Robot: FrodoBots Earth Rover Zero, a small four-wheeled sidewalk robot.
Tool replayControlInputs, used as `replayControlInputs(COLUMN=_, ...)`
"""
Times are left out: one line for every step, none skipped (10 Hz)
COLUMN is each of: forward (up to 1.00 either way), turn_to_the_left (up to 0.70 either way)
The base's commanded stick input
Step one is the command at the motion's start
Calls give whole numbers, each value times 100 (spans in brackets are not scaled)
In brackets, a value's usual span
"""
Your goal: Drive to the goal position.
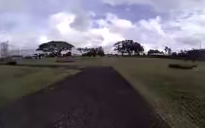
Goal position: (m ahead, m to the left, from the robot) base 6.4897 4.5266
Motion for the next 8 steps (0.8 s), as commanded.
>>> replayControlInputs(forward=85, turn_to_the_left=0)
replayControlInputs(forward=85, turn_to_the_left=0)
replayControlInputs(forward=85, turn_to_the_left=0)
replayControlInputs(forward=85, turn_to_the_left=0)
replayControlInputs(forward=85, turn_to_the_left=0)
replayControlInputs(forward=85, turn_to_the_left=0)
replayControlInputs(forward=85, turn_to_the_left=0)
replayControlInputs(forward=85, turn_to_the_left=0)
